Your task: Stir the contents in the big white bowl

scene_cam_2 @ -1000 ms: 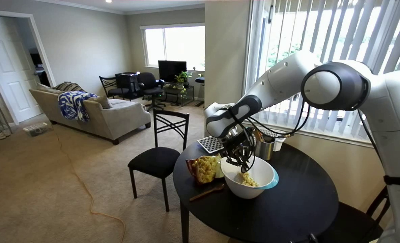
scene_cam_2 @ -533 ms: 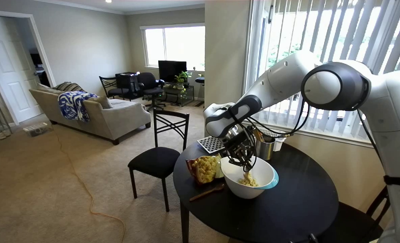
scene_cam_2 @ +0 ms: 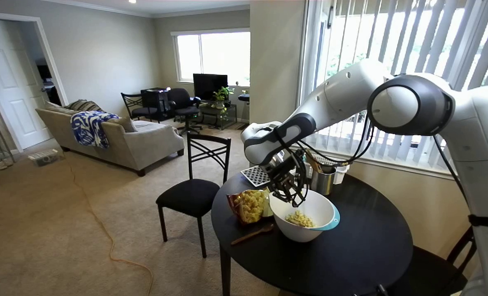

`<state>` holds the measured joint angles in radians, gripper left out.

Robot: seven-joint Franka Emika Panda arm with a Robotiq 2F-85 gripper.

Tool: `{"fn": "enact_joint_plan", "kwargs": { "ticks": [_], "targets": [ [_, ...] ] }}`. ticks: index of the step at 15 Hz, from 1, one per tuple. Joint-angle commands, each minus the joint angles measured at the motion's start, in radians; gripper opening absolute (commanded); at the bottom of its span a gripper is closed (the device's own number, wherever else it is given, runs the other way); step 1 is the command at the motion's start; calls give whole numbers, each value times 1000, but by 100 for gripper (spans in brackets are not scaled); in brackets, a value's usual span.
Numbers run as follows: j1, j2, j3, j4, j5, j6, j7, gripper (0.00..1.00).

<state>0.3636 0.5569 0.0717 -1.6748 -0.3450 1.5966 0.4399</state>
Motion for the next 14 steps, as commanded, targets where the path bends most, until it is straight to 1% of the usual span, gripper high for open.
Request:
{"fn": "enact_joint_plan", "kwargs": {
  "ticks": [1,4,6,8,9,10,14],
  "targets": [
    [1,-13,5,-10,-10,-15,-7,67],
    [-2,-17,4,-19,-11,-6,-7,88],
    [-3,-22,4,-25,-12,2,-6,99],
    [-5,-24,4,-27,-7,8,-3,100],
    [-2,2,4,3,-1,-3,2,94],
    [-2,2,4,3,-1,-3,2,100],
    [-2,2,4,3,-1,-3,2,100]
  ]
}}
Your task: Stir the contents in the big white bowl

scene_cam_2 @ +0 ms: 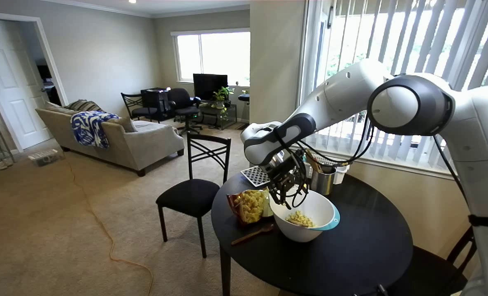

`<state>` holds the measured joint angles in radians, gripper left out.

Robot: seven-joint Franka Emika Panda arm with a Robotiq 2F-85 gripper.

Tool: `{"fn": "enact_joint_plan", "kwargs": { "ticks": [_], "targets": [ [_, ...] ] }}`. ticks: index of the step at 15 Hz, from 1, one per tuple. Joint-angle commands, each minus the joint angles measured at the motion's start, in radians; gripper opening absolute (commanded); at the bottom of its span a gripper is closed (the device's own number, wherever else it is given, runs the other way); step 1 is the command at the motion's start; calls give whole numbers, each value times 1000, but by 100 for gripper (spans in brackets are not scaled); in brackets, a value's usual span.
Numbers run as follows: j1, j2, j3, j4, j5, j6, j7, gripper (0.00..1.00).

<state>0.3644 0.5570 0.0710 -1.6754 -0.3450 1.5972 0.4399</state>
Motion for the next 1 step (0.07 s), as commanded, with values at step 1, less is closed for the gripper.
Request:
{"fn": "enact_joint_plan", "kwargs": {
  "ticks": [1],
  "targets": [
    [-3,2,5,4,-1,-3,1,100]
  ]
}}
